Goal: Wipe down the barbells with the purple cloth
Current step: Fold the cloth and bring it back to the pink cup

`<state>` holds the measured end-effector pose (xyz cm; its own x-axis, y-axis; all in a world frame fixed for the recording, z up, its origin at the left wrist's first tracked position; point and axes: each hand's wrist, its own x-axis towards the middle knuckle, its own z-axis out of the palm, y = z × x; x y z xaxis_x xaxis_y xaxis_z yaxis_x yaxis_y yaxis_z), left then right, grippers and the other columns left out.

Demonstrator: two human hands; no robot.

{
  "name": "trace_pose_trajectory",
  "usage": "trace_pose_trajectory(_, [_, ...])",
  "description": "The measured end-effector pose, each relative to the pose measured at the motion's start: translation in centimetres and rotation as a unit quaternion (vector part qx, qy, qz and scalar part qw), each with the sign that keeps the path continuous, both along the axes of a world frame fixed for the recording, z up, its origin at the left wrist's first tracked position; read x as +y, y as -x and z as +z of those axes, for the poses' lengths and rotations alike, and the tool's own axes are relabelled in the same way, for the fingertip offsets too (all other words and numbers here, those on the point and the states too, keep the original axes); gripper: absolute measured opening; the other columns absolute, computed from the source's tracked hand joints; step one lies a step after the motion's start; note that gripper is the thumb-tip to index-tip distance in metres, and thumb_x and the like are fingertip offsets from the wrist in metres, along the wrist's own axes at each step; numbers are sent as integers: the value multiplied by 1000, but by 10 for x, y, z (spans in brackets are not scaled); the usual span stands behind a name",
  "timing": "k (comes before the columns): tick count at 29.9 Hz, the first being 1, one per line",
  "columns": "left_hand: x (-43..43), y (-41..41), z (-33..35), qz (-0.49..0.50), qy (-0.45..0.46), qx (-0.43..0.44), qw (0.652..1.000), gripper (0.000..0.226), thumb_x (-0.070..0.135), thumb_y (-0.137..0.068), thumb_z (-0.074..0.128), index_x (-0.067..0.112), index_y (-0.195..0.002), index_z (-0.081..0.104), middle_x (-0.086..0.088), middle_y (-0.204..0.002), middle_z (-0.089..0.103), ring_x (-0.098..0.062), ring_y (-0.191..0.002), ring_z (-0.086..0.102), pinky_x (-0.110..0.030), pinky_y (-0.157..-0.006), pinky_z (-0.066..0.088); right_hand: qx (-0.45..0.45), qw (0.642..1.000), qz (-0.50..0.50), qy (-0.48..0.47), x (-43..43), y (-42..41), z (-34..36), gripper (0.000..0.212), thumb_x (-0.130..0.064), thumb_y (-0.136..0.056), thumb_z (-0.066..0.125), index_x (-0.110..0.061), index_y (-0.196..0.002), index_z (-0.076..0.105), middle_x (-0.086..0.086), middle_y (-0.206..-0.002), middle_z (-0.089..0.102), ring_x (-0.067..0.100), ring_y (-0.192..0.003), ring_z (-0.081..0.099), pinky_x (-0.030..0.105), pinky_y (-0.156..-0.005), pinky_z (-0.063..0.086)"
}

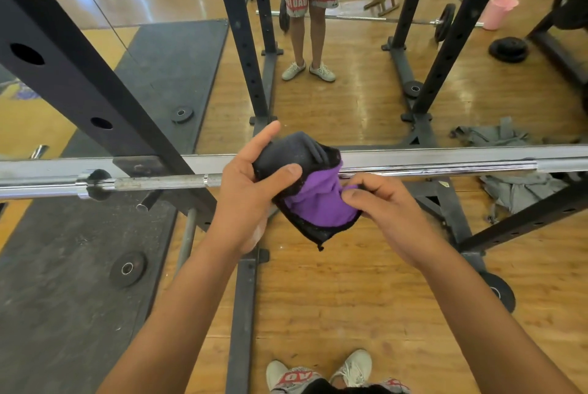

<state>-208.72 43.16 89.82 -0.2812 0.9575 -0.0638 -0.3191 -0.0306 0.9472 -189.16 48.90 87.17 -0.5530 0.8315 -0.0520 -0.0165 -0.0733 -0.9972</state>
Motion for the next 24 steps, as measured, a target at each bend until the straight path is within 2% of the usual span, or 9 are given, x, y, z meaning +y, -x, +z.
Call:
trace_pose_trajectory(3, [3,2,-2,-11,32,-64,997,87,3,-78,78,18,-153,37,-5,-127,68,-21,-119,65,-31,-87,58,-5,999,-30,12,0,-3,1,20,-41,-75,67,-22,-69,66,10,-71,47,19,-69,43,35,-67,39])
trace_pose_trajectory(7, [3,-2,-7,-19,67,16,997,114,-1,-68,84,24,-160,22,-1,-137,61,-18,-122,64,-35,-94,57,18,999,-48,-8,-5,-8,4,21,-40,-74,70,-20,-70,65,11,-75,56,22,-71,49,38,-63,45])
trace_pose_trajectory(10, [7,-3,-8,28,59,49,997,102,-9,-77,77,26,-159,25,2,-137,60,-16,-122,63,-40,-99,55,14,998,-23,-50,-10,-14,1,22,-34,-75,71,-17,-67,60,-4,-103,69,24,-85,59,40,-68,49])
trace_pose_trajectory(12, [10,-1,-7,53,53,35,997,92,-14,-82,69,23,-157,29,3,-129,64,-15,-117,66,-36,-95,57,5,997,0,-72,-14,-21,-10,34,-31,-76,73,-5,-69,52,-2,-119,67,28,-100,63,44,-74,45])
trace_pose_trajectory(15, [12,-1,-4,19,54,22,998,85,-17,-84,64,22,-154,37,-5,-130,66,-18,-114,67,-29,-87,57,75,996,37,10,-22,-24,-18,50,-39,-83,76,2,-70,51,6,-132,62,27,-117,62,41,-79,49])
trace_pose_trajectory(18, [10,-3,-2,-56,54,16,997,87,-17,-79,67,21,-153,41,-7,-128,68,-21,-114,67,-29,-86,56,132,985,-12,114,-24,-17,-14,42,-36,-94,65,-13,-60,55,3,-128,67,21,-102,67,30,-77,50])
trace_pose_trajectory(21, [9,-6,1,-132,43,8,990,90,-13,-74,70,19,-153,40,-8,-131,67,-22,-116,66,-29,-87,56,172,980,21,94,-21,-12,-11,29,-39,-86,75,-19,-78,55,3,-113,67,22,-93,60,31,-75,47])
trace_pose_trajectory(23, [9,-8,4,-159,38,17,986,88,-13,-77,71,17,-154,38,-9,-129,67,-22,-115,66,-30,-87,56,164,984,44,56,-22,-9,-8,27,-40,-82,81,-25,-89,60,0,-98,61,18,-83,51,28,-71,42])
trace_pose_trajectory(24, [10,-8,4,-163,37,23,986,86,-12,-79,70,17,-154,38,-10,-127,67,-22,-113,66,-30,-87,56,155,986,50,44,-22,-9,-7,25,-40,-81,82,-28,-95,65,-2,-99,62,16,-84,53,26,-73,45])
